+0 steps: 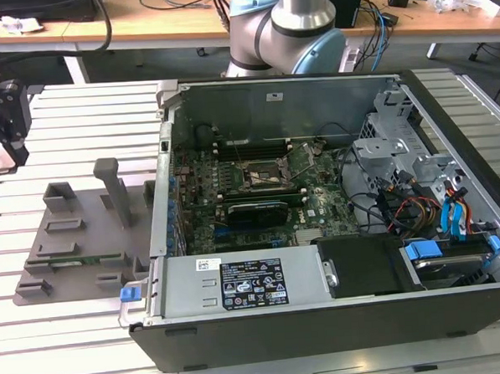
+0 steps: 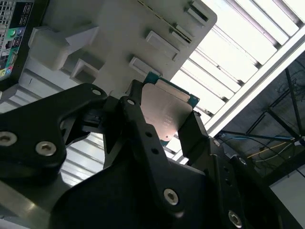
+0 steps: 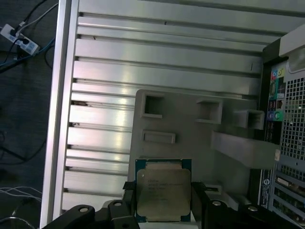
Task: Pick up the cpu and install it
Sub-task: 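Pick up the cpu and move it towards the insertion slot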
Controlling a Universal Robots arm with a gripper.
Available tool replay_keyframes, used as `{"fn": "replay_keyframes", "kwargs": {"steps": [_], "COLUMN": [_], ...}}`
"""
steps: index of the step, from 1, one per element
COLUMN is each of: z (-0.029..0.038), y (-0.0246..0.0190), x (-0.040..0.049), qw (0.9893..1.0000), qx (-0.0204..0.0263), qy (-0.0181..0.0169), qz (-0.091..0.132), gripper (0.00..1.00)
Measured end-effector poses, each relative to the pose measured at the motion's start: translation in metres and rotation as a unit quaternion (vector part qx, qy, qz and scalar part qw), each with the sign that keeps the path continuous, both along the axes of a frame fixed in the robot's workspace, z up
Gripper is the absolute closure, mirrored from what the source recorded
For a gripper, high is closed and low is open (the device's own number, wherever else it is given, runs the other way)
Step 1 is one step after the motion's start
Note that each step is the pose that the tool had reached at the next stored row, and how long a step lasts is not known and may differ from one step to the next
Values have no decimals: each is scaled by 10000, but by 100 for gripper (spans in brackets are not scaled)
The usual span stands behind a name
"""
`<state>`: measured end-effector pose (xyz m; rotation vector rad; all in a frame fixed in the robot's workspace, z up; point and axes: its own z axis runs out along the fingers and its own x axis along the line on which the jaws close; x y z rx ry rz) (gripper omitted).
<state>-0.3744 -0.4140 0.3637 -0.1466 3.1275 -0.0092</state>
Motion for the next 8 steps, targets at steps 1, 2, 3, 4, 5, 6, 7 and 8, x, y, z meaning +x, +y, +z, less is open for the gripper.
{"fn": "replay_keyframes", "kwargs": {"steps": [1,2,3,4,5,6,7,8], "z": [18,44,74,108,141,163,185,212], "y": [0,0,0,0,0,0,0,0], "x": [0,0,0,0,0,0,0,0], "qw": [10000,10000,10000,10000,10000,10000,10000,10000], "qx": [0,0,0,0,0,0,0,0], "qy": [0,0,0,0,0,0,0,0], "qz": [0,0,0,0,0,0,0,0], "gripper": [45,45,45,45,45,45,45,45]}}
